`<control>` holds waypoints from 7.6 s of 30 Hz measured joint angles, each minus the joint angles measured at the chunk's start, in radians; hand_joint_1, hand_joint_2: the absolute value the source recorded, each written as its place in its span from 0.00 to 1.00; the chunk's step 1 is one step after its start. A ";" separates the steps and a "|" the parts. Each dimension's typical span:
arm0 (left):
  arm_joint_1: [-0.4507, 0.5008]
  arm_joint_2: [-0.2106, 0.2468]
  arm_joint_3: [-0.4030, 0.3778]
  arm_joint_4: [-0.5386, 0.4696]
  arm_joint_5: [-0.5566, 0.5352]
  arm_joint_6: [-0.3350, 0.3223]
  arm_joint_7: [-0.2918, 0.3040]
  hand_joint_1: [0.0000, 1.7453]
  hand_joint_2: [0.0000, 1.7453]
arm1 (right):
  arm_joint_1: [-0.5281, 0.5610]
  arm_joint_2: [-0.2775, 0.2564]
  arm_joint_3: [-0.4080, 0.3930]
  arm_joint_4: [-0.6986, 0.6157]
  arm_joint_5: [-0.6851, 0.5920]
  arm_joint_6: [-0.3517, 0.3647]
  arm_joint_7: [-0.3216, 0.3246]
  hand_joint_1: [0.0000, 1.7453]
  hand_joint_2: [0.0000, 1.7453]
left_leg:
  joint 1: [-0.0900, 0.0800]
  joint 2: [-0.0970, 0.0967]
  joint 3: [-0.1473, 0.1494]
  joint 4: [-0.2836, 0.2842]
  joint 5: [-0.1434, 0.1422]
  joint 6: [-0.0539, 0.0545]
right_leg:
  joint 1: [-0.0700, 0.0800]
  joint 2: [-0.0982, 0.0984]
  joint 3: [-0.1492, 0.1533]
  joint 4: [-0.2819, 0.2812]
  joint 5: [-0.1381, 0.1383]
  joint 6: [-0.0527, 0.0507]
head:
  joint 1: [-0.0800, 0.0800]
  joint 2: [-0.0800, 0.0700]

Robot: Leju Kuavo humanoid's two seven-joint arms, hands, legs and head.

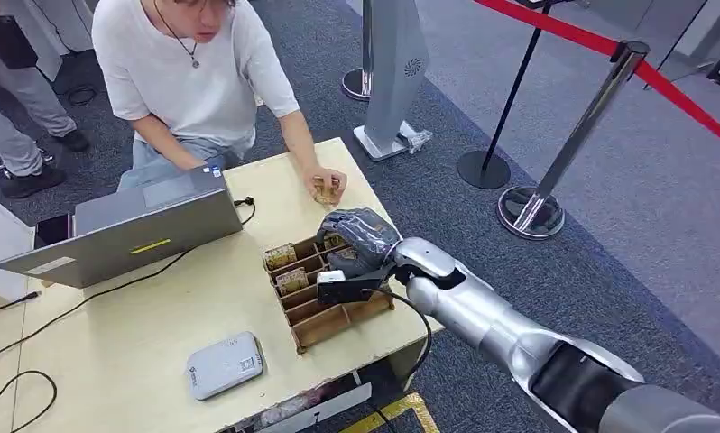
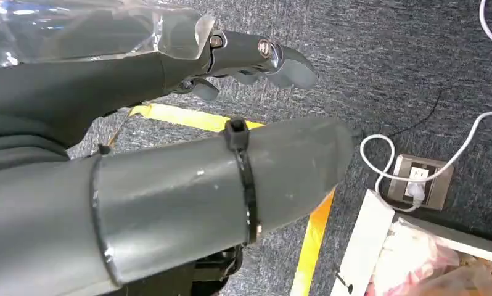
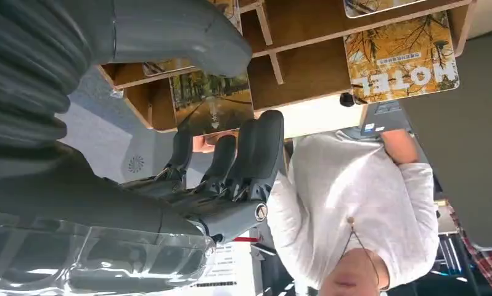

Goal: Pass the card to the sensor for recognition and then transmit it.

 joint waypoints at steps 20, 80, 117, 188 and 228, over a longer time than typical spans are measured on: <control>0.000 0.000 0.000 0.000 0.002 0.004 -0.004 0.00 0.00 | 0.022 -0.027 -0.002 0.006 -0.019 -0.012 -0.005 0.67 1.00 | 0.000 0.000 0.000 0.000 0.000 0.000 | 0.000 0.000 0.000 0.000 0.000 0.000 | 0.000 0.000; 0.001 0.000 0.001 0.000 0.013 0.009 -0.006 0.00 0.00 | 0.012 -0.031 0.023 0.037 -0.034 -0.007 -0.003 0.58 1.00 | 0.000 0.000 -0.001 0.000 0.000 0.000 | 0.000 0.000 0.000 0.000 0.000 0.000 | 0.000 0.000; 0.001 0.000 0.013 0.000 0.016 0.009 -0.006 0.00 0.00 | 0.025 -0.032 0.030 0.039 -0.038 -0.007 0.014 0.52 1.00 | 0.000 0.000 -0.001 0.000 0.000 0.000 | 0.000 0.000 -0.001 0.000 0.000 0.000 | 0.000 0.000; 0.000 -0.003 0.014 0.000 0.031 0.035 -0.018 0.00 0.00 | 0.034 0.021 -0.029 -0.177 0.042 -0.309 -0.066 1.00 1.00 | 0.000 0.000 -0.001 0.000 0.000 0.000 | 0.000 0.000 -0.001 0.000 0.000 0.000 | 0.000 0.000; -0.009 -0.010 0.008 0.000 0.003 0.066 0.016 0.00 0.00 | -0.102 0.354 -0.091 -0.020 0.691 -0.580 0.040 1.00 1.00 | 0.000 0.000 -0.001 0.000 0.000 0.000 | 0.000 0.000 -0.001 0.000 0.000 0.000 | 0.000 0.000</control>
